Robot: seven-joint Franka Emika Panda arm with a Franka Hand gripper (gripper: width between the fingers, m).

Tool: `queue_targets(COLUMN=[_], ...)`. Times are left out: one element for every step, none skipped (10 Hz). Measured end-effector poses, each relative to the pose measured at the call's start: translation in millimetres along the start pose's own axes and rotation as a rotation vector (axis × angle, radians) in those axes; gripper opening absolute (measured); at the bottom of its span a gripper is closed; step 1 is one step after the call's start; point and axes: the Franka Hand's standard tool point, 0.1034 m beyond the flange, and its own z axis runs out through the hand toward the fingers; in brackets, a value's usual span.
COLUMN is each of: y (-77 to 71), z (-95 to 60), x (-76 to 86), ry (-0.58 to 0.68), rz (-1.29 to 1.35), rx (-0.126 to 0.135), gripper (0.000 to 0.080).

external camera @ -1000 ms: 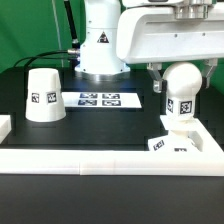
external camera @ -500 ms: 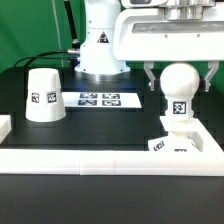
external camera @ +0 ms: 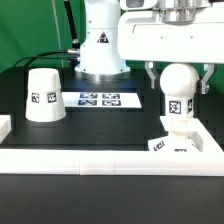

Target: Assemble lamp

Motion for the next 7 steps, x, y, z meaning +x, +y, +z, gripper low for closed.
queue_targets(y=[-0.1, -0.3, -0.9, -1.5, -2.3, -2.7, -2.7], z=[0.3, 0.5, 0.8, 1.2, 1.5, 1.4, 1.5], x=[-1.1, -2.6, -3.7, -4.3, -4.7, -5.2, -5.4], ry=[-0.011, -0.025, -0.035, -0.041, -0.047, -0.048, -0.054], rz=[0.099, 0.199, 0.277, 0.327, 0.38, 0.4, 0.421], rx=[0.005, 0.009, 0.014, 0.018, 0.021, 0.021, 0.025], gripper=[0.0579, 0.0579, 0.0579, 0.0579, 0.0579, 0.0579, 0.0579])
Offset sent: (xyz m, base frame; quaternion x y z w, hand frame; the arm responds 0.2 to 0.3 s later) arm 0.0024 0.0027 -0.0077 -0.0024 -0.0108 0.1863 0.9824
